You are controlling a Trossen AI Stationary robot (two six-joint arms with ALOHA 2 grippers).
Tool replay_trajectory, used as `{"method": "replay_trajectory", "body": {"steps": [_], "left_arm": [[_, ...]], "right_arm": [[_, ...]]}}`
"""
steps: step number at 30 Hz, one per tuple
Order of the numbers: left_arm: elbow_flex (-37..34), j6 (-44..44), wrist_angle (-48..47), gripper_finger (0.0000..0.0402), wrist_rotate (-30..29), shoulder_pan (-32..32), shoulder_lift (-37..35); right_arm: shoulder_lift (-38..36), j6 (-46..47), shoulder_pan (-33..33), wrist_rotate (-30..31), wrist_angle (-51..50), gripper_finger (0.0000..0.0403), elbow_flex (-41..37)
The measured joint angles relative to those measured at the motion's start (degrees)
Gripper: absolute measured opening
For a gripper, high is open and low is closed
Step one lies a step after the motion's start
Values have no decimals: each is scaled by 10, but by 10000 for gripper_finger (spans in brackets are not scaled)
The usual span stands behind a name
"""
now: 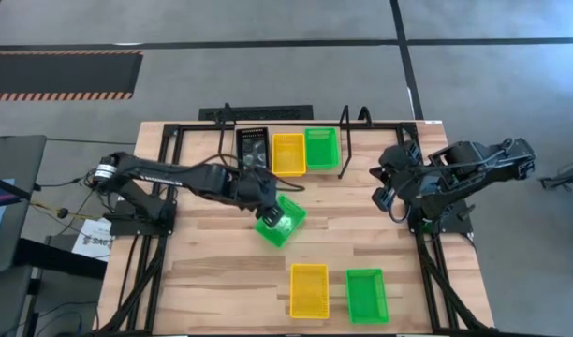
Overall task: Stack baskets on shelf by color
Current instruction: Stack the top green bin on top of the stacked green bins on the shelf
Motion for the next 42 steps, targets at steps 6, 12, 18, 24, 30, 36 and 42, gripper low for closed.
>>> {"method": "replay_trajectory", "body": {"steps": [6,12,18,24,30,36,42], "left_arm": [[88,48,-58,156,-124,-23,0],[124,77,-61,147,-186,-35,0],[120,45,-122,147,-137,-27,10],[119,13,-195,146,-144,-17,21],[119,26,-218,146,-84,16,45],[119,29,-231,146,-40,43,119],[118,51,-254,146,30,45,209]], "right_arm": [[0,10,0,-66,-39,3,0],[0,49,0,-90,-77,3,0],[0,52,0,-89,-63,3,0],[4,73,7,-133,-65,3,0],[4,109,26,-121,-62,3,0],[12,129,60,-106,-53,3,0],[32,136,93,-104,-42,3,0]]}}
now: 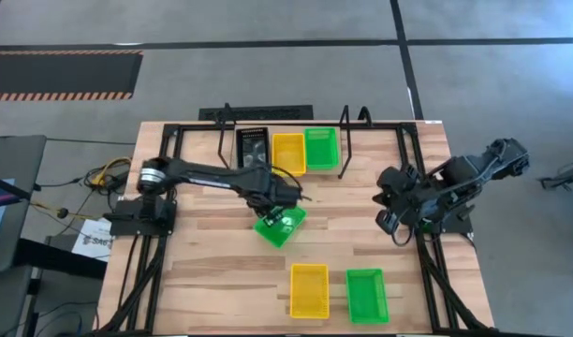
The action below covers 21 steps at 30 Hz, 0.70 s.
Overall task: Stack baskets on shelf by color
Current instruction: Stack the top green bin on top of the stacked green bins on the shelf
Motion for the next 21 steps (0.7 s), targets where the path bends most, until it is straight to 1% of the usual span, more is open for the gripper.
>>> {"method": "replay_trajectory", "body": {"steps": [4,7,9,13,18,21], "left_arm": [[0,3,-18,146,2,0,45],[0,4,-13,146,40,1,67],[1,0,0,146,57,-3,73],[9,-16,12,146,55,-7,74],[38,-40,10,146,53,-6,73],[55,-73,24,146,54,-6,73]], "right_arm": [[12,1,17,0,3,3,0],[19,1,30,0,4,3,0],[19,1,36,0,6,3,0],[19,1,47,0,7,3,0],[19,1,57,2,7,3,0],[18,0,57,2,6,3,0]]}}
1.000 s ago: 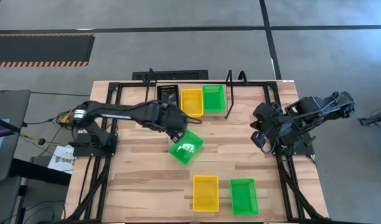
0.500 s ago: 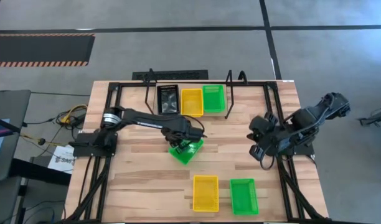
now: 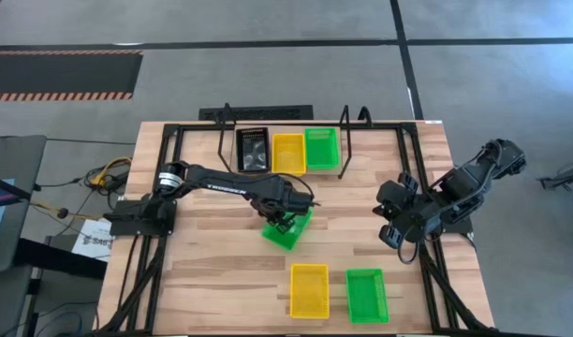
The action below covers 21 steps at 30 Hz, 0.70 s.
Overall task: Stack baskets on shelf by color
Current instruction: Stack the top green bin on top of the stacked green bins on the shelf
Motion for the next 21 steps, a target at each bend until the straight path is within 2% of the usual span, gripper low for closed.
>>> {"method": "replay_trajectory", "body": {"steps": [4,14,21], "left_arm": [[9,-48,34,146,18,0,-1],[8,-87,36,146,16,-1,1],[-23,-108,71,146,35,-1,1]], "right_arm": [[0,-2,0,0,-2,3,0],[0,-28,0,0,-2,3,0],[0,-35,0,0,-2,3,0]]}}
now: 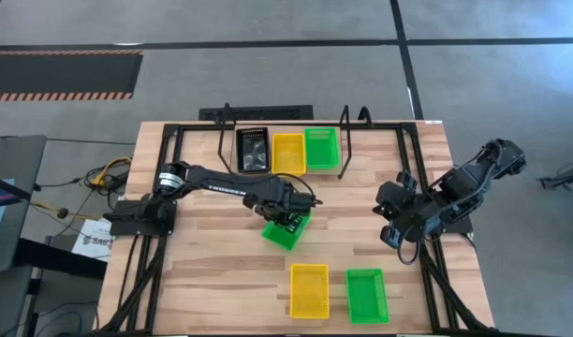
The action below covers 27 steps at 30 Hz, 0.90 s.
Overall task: Stack baskets on shelf by color
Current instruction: Stack the top green bin on top of the stacked green bins on the shelf
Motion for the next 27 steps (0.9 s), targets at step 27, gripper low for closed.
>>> {"method": "replay_trajectory", "body": {"steps": [27], "left_arm": [[-68,124,155,3,6,22,-6]], "right_arm": [[0,-24,0,3,10,3,0]]}}
